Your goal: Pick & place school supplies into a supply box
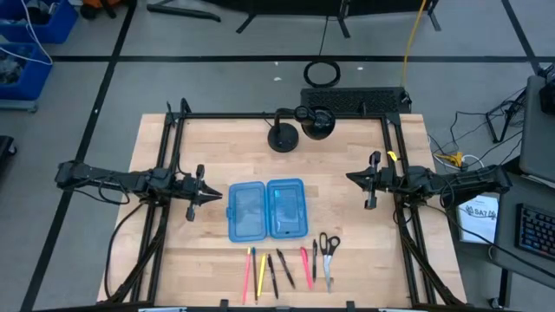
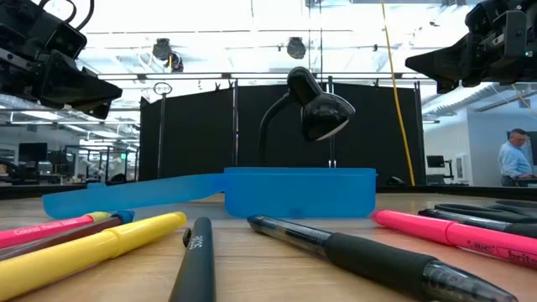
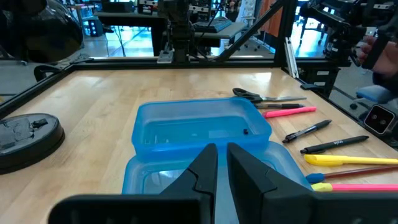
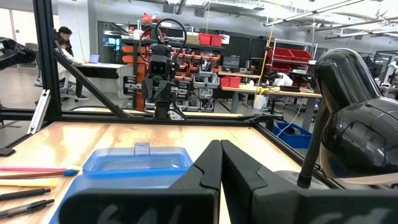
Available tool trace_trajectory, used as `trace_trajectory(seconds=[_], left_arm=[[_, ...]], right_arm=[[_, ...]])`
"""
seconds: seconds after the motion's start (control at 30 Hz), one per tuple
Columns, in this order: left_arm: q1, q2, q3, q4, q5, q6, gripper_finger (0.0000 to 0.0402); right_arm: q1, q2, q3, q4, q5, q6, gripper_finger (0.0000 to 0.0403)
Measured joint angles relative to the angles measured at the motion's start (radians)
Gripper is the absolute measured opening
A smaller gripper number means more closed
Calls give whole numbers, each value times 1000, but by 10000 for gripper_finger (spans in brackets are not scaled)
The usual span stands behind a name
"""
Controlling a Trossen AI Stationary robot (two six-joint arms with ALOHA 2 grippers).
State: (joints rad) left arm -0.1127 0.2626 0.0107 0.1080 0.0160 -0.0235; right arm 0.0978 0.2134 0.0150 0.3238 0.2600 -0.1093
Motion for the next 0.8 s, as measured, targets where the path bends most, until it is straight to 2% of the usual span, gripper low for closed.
trace_trajectory(seconds=[0.53,0.8], left_arm=[[0,0,0,1,0,2,42],[0,0,0,81,-1,36,42]], right_arm=[[0,0,0,0,0,0,0],[0,0,0,0,-2,18,0]])
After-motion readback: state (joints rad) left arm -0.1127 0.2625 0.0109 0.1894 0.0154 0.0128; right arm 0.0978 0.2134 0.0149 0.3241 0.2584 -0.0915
